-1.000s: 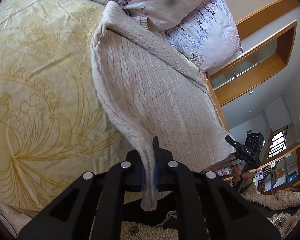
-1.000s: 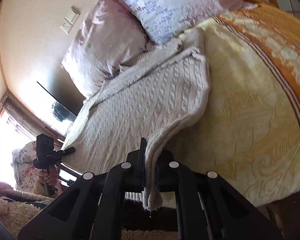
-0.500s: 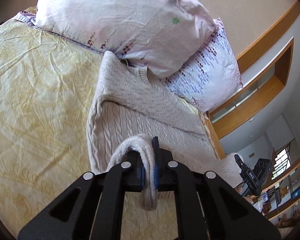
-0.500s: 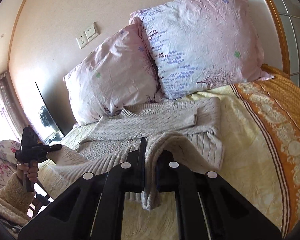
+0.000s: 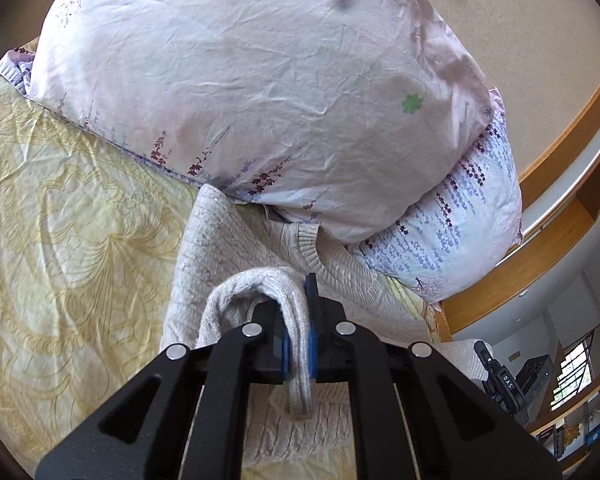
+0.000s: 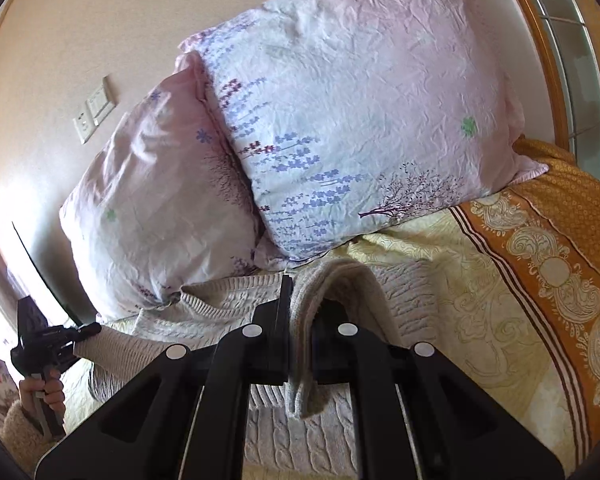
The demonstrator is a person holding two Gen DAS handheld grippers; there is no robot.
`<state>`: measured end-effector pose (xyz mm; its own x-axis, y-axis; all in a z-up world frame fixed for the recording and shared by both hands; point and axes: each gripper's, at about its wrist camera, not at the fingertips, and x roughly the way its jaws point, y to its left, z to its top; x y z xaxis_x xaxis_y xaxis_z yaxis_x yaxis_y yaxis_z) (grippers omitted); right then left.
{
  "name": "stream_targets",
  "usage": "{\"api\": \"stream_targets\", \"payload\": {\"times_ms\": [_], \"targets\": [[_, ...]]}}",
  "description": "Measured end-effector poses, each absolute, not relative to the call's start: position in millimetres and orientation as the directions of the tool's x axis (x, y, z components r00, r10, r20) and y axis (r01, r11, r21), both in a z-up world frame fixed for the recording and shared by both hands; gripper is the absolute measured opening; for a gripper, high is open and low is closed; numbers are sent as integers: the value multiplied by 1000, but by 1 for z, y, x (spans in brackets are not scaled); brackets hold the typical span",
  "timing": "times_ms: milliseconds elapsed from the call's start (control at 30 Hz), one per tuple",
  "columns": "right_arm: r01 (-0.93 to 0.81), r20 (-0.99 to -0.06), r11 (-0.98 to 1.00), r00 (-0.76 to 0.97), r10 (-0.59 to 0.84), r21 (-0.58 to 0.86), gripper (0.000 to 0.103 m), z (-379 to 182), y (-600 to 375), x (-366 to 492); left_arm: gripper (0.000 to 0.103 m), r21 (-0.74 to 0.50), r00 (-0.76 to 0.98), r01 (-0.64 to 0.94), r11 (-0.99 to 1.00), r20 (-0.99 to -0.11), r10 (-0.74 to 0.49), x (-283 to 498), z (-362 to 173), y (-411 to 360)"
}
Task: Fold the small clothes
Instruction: 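Fold the lifted side over the sweater body with the left gripper, then open the left gripper and release the folded side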
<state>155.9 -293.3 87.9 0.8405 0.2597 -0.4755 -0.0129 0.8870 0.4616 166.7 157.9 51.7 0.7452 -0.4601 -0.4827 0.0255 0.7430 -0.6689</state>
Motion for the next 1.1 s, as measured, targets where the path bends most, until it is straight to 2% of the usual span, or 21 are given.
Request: {"api": "stream_targets", "payload": {"times_ms": [67,167,267,500,700,767,800,867,900,933,967,1000,1100], "targets": [[40,-507,873,826,245,486,7,74,-299,174,6,-670,750,-2,742,-492,-442,182,45,158],[143,-610,861,761,220,489,7,45,-304,198,6,-681,732,-73,729,-533,-425,204,25,161],[210,-671,818,694,261,535,7,17,-310,208,6,-699,697,-135,703,-571,-434,216,3,163],[230,-610,733,732,303,640,7,24,-326,223,6,-717,711,-122,686,-545,-444,231,2,161],[319,-593,593,727,347,739,8,7,-335,248,7,-784,726,-197,588,-520,-451,246,-10,171],[340,-578,535,726,373,773,11,0,-337,251,8,-789,728,-210,578,-521,-446,247,-12,172],[345,-567,506,725,392,790,16,-2,-338,252,11,-790,728,-210,576,-520,-447,248,-11,171],[319,-513,450,747,422,834,38,-2,-340,252,25,-805,735,-197,560,-499,-459,249,-9,170],[296,-478,422,763,435,857,45,0,-341,252,40,-822,746,-183,540,-474,-468,249,-7,170],[277,-447,398,776,444,875,59,2,-342,253,52,-836,758,-173,521,-451,-472,249,-5,169],[265,-423,377,790,444,888,66,5,-343,253,57,-848,771,-168,502,-430,-469,249,-3,170],[259,-409,361,800,440,896,69,6,-343,253,65,-858,786,-164,487,-412,-461,248,0,171],[257,-418,384,799,431,887,71,11,-340,255,73,-864,807,-163,476,-394,-439,243,6,174]]}}
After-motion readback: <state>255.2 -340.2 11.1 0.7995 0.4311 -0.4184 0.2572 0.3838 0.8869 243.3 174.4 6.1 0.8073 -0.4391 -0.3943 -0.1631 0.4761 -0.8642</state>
